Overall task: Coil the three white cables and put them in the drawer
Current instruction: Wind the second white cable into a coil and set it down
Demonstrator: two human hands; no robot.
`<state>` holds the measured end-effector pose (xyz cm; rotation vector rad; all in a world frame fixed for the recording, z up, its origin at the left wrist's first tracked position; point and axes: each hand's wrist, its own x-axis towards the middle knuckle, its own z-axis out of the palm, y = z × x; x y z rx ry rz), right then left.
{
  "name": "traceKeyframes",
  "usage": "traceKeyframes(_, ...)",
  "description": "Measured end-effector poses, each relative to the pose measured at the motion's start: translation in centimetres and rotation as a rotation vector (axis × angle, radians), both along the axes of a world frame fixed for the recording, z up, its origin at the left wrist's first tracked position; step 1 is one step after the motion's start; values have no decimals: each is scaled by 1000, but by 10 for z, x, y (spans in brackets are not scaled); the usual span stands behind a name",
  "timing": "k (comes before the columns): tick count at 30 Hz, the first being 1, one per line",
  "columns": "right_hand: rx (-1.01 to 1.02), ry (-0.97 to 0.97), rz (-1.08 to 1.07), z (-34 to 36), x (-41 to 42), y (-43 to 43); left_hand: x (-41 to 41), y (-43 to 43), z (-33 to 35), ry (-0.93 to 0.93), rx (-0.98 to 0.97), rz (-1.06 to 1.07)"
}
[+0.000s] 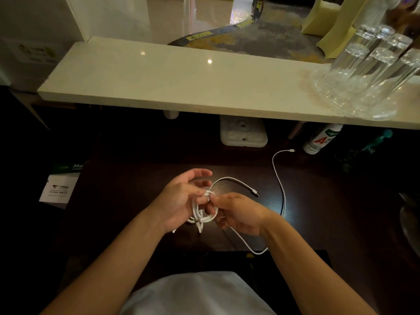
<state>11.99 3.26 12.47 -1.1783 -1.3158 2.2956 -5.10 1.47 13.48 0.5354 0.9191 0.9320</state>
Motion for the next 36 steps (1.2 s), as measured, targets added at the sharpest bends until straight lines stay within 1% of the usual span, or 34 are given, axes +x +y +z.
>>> traceKeyframes(2, 7, -56, 92, -4, 0, 2, -3, 4, -2, 47, -77, -70)
traceKeyframes(5, 29, -188, 264, -13, 0, 2, -12, 5, -8, 159, -179, -368)
traceKeyframes(6, 7, -203, 302, -17, 0, 3, -13, 6, -9, 170, -194, -413)
traceKeyframes(7, -44, -193, 293, -22, -1, 3, -14, 7, -12, 172, -212, -371)
traceKeyframes(8, -112, -148, 236, -28, -4, 2, -13, 9, -16, 163, -232, -247)
traceKeyframes(9, -191, -66, 131, -34, -10, 1, -12, 12, -22, 125, -258, -57)
traceKeyframes(11, -363, 160, -142, -54, -26, -3, -9, 17, -38, -5, -303, 336)
traceKeyframes(12, -427, 260, -258, -62, -36, -6, -7, 18, -45, -76, -315, 480)
traceKeyframes(13, -458, 335, -334, -65, -45, -9, -6, 17, -51, -134, -325, 578)
traceKeyframes(15, -451, 374, -382, -67, -61, -13, -11, 13, -64, -171, -347, 685)
traceKeyframes(16, -426, 357, -381, -65, -67, -14, -15, 10, -70, -149, -349, 704)
traceKeyframes(18, -393, 293, -388, -71, -77, -10, -27, 8, -80, -38, -310, 713)
traceKeyframes(22, -409, 189, -353, -96, -93, 2, -49, 10, -93, 320, -144, 663)
traceKeyframes(25, -349, 59, -298, -104, -108, 8, -59, 14, -104, 505, -63, 609)
traceKeyframes(28, -262, -63, -290, -115, -127, 13, -70, 17, -121, 583, -63, 615)
traceKeyframes(31, -211, -175, -286, -128, -147, 17, -88, 25, -141, 577, -146, 716)
traceKeyframes(34, -223, -214, -274, -140, -166, 23, -104, 31, -159, 546, -236, 803)
traceKeyframes(36, -263, -248, -281, -147, -178, 25, -109, 32, -168, 589, -244, 778)
